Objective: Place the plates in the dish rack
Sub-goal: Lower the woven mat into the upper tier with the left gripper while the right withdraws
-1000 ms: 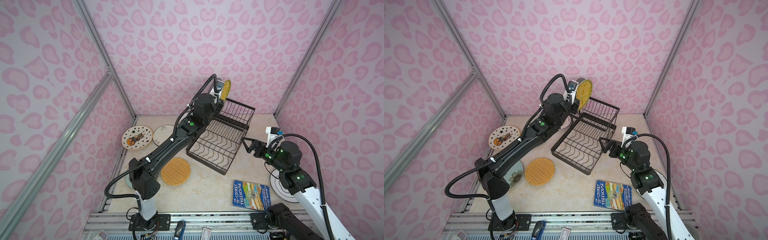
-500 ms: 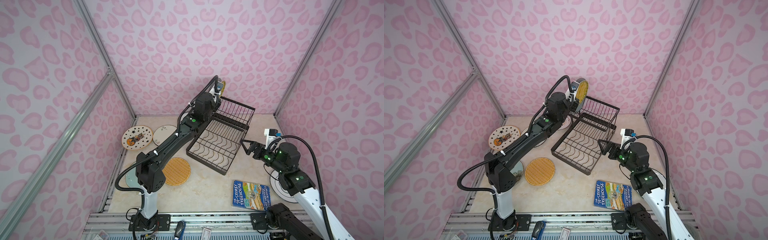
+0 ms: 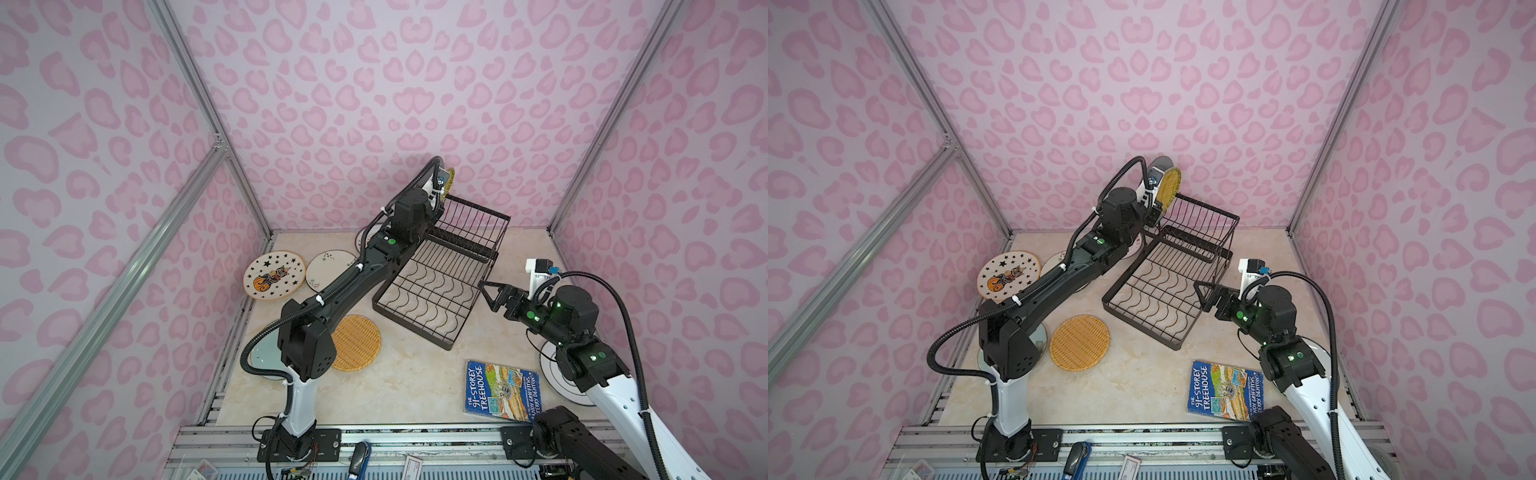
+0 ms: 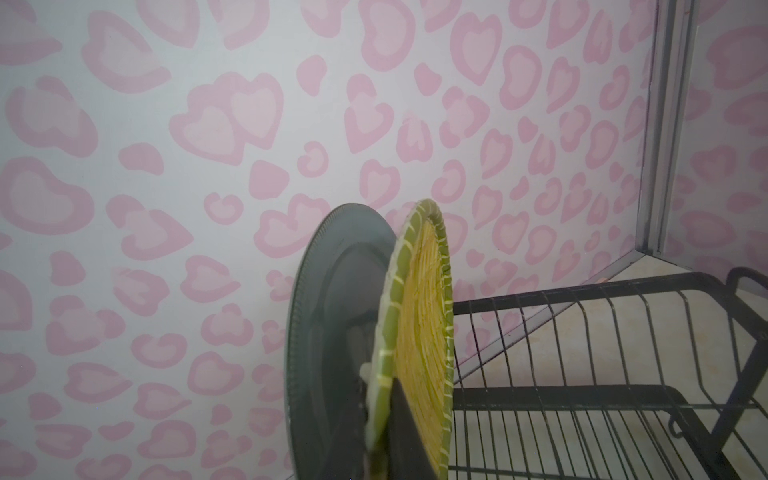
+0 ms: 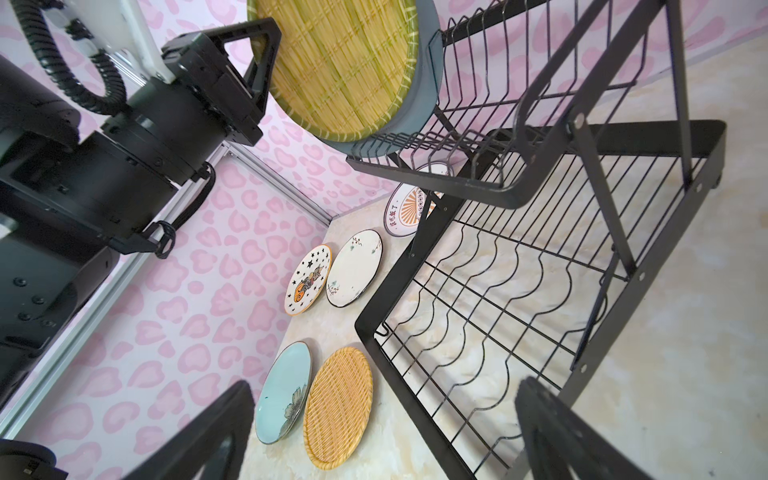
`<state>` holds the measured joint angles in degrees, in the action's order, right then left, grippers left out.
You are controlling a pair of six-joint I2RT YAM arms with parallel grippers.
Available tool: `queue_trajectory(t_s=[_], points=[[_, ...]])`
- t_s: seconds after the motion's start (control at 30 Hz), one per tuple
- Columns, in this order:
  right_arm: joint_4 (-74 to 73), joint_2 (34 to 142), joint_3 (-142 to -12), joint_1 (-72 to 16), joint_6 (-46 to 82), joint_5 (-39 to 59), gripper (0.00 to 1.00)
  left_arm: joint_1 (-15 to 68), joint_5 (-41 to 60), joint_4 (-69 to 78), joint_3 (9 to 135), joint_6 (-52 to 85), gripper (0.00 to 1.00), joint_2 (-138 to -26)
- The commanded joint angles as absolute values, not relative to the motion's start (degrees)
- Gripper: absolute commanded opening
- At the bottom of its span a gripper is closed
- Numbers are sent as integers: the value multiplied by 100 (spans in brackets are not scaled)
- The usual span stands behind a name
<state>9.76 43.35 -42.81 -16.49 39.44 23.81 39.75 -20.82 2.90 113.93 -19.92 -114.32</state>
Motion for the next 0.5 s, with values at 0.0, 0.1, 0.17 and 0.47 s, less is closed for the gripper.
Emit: queue_trajectory(t_s=[0.0,0.1,0.17,0.47], points=[[971,4313,-4235,-1652,3923,2382,98,3972,-2092,738,11430,-2037,4,-11521],[991,4293,-4213,-1658,3920,2382,98,3960,-2149,756,11452,-2065,4,-11591],[976,4285,-4195,-1654,3921,2380,98,3963,-2137,760,11461,-2083,4,-11623],[952,4299,-4180,-1652,3902,2404,98,3954,-2171,756,11496,-2092,4,-11722]])
